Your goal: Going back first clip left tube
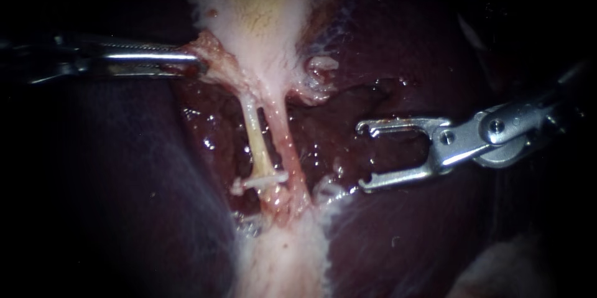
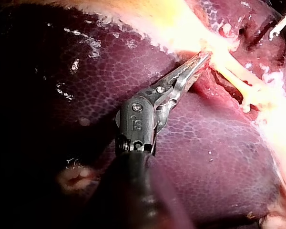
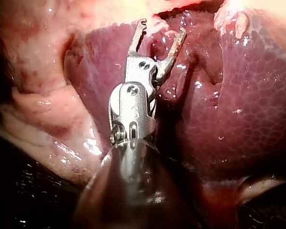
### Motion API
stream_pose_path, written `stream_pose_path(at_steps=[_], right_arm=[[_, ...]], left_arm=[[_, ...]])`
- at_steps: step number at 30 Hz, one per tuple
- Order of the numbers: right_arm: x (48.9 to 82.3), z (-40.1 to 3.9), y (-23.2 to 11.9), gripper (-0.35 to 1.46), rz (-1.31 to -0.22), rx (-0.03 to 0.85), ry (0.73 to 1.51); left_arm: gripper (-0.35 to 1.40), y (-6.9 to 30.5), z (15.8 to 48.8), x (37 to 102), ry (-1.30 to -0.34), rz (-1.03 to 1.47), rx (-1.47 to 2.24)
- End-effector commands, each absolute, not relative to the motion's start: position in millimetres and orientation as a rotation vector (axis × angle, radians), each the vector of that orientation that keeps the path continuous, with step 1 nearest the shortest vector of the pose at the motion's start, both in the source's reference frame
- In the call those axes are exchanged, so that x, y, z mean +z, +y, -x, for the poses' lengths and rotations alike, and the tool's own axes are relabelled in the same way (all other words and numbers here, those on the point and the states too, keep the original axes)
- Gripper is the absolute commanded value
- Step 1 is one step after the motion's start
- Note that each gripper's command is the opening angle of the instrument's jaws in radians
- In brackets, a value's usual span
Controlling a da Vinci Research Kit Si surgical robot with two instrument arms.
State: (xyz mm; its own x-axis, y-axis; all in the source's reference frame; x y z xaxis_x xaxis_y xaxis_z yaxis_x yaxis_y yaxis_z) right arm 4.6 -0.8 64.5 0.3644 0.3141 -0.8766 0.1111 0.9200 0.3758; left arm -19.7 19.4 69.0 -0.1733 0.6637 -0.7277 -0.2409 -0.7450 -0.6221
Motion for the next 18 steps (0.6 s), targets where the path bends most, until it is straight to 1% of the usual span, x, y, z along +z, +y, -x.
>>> stream_pose_path(at_steps=[1, 10, 18], right_arm=[[64.5, -4.6, -0.8, 0.50, -0.407, 0.135, 1.200], [64.4, -4.6, -0.8, 0.50, -0.407, 0.135, 1.200], [64.4, -4.5, -0.8, 0.50, -0.407, 0.135, 1.200]], left_arm=[[-0.35, 19.5, 19.8, 69.2, -0.491, 1.496, 1.969], [-0.35, 19.5, 21.0, 70.3, -0.489, 1.494, 1.973], [-0.35, 19.5, 21.0, 70.3, -0.492, 1.496, 1.974]])
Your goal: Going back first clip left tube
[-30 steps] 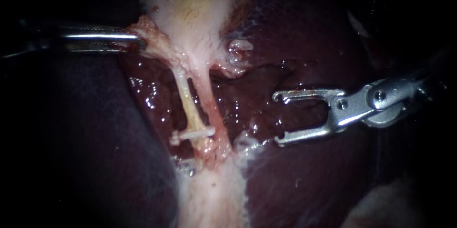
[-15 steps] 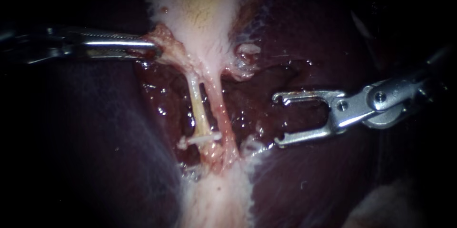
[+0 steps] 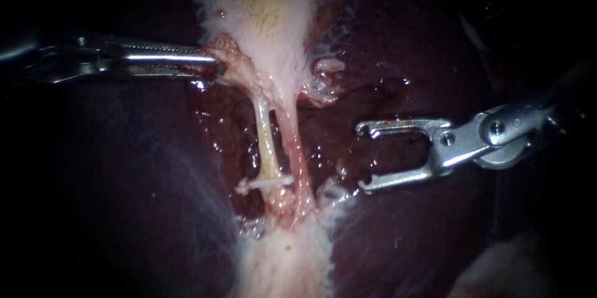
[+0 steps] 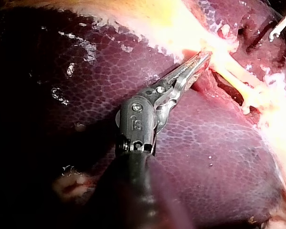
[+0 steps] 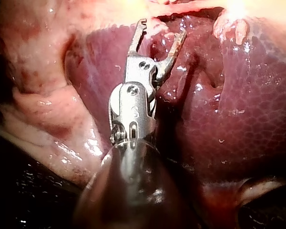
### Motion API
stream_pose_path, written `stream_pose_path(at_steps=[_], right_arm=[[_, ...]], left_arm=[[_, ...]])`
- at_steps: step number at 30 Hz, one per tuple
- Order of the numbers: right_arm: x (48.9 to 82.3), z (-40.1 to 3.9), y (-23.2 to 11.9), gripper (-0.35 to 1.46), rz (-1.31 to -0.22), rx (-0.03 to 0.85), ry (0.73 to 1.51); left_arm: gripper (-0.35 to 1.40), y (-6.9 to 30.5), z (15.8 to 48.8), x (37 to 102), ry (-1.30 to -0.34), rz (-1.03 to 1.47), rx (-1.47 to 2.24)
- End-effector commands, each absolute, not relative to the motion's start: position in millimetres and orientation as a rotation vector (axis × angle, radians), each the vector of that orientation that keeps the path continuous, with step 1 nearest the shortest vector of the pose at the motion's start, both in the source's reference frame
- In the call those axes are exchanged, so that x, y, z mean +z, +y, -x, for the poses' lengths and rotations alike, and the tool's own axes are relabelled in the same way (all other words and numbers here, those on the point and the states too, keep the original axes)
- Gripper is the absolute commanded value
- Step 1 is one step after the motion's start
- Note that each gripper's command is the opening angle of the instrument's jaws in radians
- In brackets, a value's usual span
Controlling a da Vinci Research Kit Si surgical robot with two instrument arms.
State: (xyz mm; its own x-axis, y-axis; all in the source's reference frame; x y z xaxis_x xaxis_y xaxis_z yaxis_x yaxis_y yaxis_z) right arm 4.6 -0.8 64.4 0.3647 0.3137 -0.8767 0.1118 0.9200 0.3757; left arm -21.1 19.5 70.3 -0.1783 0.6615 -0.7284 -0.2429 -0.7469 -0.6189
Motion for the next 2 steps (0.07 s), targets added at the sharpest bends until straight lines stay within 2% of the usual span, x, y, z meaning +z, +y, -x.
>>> stream_pose_path(at_steps=[1, 2], right_arm=[[64.4, -4.6, -0.8, 0.50, -0.407, 0.135, 1.200], [64.4, -4.6, -0.8, 0.50, -0.407, 0.135, 1.200]], left_arm=[[-0.35, 19.5, 21.0, 70.3, -0.492, 1.496, 1.974], [-0.35, 19.5, 21.0, 70.3, -0.492, 1.496, 1.974]])
